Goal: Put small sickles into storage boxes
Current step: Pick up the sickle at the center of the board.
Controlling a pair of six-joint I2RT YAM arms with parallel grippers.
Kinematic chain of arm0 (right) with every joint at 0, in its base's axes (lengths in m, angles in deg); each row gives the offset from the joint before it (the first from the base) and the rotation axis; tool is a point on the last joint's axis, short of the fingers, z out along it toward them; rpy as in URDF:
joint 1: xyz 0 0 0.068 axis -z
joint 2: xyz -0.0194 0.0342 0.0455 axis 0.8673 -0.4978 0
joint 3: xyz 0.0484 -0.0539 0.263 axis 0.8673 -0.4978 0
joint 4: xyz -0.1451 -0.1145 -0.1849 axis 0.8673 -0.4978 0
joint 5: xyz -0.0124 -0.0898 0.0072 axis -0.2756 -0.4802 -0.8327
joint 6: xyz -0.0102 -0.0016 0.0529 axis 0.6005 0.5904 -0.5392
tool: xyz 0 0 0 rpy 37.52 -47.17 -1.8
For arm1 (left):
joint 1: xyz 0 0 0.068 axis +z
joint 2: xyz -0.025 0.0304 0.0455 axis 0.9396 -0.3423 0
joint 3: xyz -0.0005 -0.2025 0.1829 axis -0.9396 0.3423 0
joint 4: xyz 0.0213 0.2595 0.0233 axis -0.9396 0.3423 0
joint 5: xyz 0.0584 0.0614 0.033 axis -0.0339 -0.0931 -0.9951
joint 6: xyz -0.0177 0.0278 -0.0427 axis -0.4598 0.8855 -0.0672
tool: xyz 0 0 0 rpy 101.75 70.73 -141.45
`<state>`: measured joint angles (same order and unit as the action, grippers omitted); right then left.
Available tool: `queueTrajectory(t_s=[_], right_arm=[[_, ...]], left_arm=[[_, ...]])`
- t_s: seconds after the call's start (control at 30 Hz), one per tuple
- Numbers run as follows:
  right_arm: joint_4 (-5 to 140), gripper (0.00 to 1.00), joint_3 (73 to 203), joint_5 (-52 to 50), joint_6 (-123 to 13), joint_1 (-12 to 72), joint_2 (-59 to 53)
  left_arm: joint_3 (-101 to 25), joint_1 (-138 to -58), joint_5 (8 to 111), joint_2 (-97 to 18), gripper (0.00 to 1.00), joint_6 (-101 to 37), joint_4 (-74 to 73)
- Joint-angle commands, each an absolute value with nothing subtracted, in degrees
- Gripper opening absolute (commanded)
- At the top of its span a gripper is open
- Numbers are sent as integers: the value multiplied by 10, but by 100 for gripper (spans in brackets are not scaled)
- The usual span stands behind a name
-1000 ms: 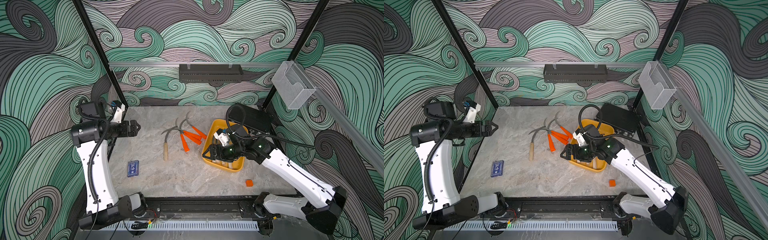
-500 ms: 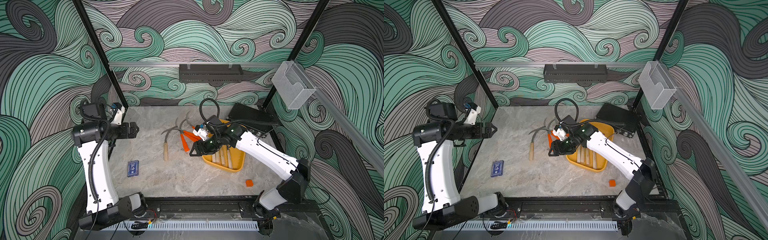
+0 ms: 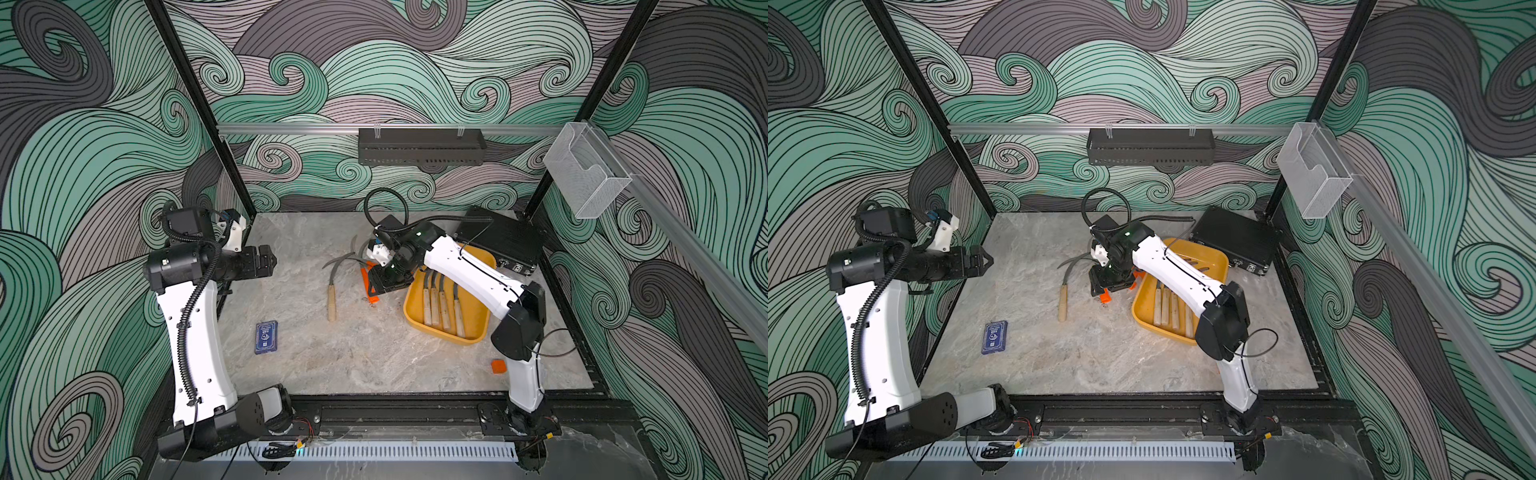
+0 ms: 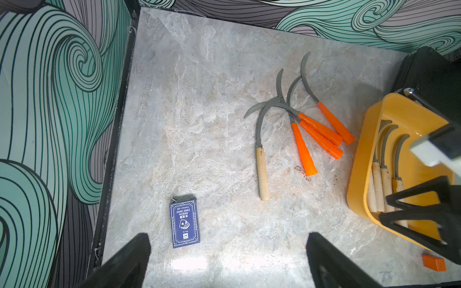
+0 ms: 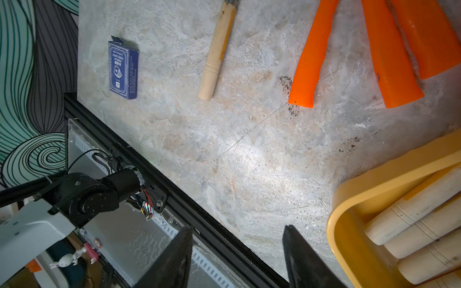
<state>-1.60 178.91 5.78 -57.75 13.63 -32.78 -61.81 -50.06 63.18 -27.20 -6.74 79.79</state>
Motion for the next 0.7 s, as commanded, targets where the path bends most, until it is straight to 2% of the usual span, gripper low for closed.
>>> queueTrajectory(t_s=[0.0, 0.1, 0.17, 0.37, 0.67], right_arm=[[-42, 61, 1832, 34, -592, 116, -364], [-43, 64, 1884, 7, -594, 92, -412], [-43, 70, 1920, -9, -598, 77, -447], [-31, 71, 1987, -68, -608, 36, -530], [30, 74, 1993, -108, -639, -1, -579]], left_arm=[[-641, -492, 620, -285, 98, -105, 814], [-655, -488, 620, -297, 98, -122, 809], [-665, -488, 618, -306, 98, -127, 808], [-678, -487, 623, -315, 99, -126, 810], [-678, -487, 643, -307, 99, -130, 806]])
